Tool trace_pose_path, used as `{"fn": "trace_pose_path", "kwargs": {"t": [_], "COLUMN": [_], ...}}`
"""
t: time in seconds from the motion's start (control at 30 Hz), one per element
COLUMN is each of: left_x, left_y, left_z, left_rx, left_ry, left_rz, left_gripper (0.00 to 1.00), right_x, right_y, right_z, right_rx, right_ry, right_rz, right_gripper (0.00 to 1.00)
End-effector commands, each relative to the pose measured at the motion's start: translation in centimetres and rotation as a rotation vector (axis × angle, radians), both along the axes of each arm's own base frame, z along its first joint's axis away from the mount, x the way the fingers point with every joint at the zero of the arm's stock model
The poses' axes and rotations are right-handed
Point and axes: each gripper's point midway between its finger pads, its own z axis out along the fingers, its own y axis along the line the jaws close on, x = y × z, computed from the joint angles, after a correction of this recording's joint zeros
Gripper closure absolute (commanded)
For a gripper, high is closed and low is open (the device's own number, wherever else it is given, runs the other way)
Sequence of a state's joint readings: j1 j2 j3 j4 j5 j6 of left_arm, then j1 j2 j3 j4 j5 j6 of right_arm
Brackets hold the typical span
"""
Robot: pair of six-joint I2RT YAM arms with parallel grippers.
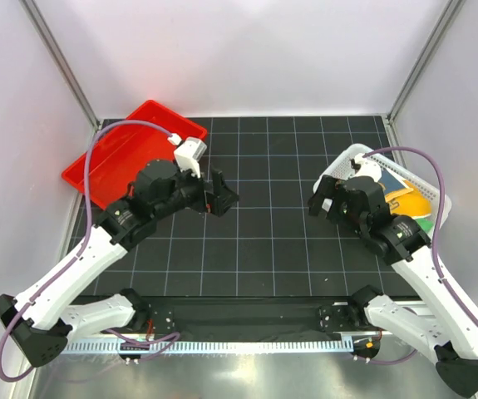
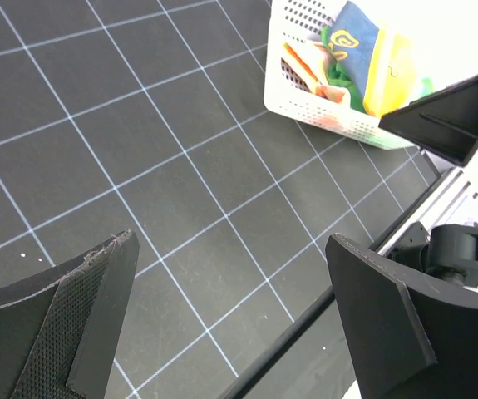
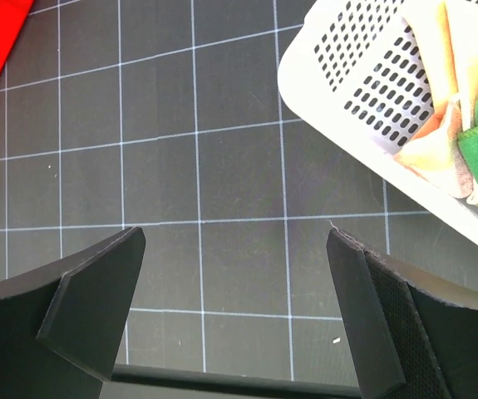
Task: Fold and stack the towels
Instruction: Grab crumpled towel
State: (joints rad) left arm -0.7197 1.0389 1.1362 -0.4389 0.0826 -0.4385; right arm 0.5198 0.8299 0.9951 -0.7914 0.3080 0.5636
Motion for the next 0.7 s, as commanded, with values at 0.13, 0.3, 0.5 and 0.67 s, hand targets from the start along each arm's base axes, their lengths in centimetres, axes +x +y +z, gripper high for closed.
{"fn": "trace_pose_path", "kwargs": {"t": [0.13,0.3,0.5,0.67], "left_x": [-0.1,-0.3,-0.2,-0.3], "left_y": [-2.9,-4.1,-4.8,-5.5], "left_z": [-1.9,-3.0,-6.2,-7.5], "left_rx": [-0.132,-0.14,-0.147,-0.136], "left_ry": [0.1,0.188,0.294,0.349], "left_rz": [-0.052,-0.079,-0.052,-0.07], "left_gripper": [0.0,0.02,0.02,0.05], "right_x": [3.0,5.6,6.2,5.2], "right_y": [-1.6,-7.1,-15.2,-20.1], "right_z": [0.2,-0.2,-2.5,-4.5], "right_rx": [-0.05,-0.24,-0.241,-0.153], "right_ry": [-0.058,0.044,0.173,0.213], "right_rz": [-0.172,-0.424,-0.664,-0.83], "right_gripper": [0.0,0.02,0.27,0.36]}}
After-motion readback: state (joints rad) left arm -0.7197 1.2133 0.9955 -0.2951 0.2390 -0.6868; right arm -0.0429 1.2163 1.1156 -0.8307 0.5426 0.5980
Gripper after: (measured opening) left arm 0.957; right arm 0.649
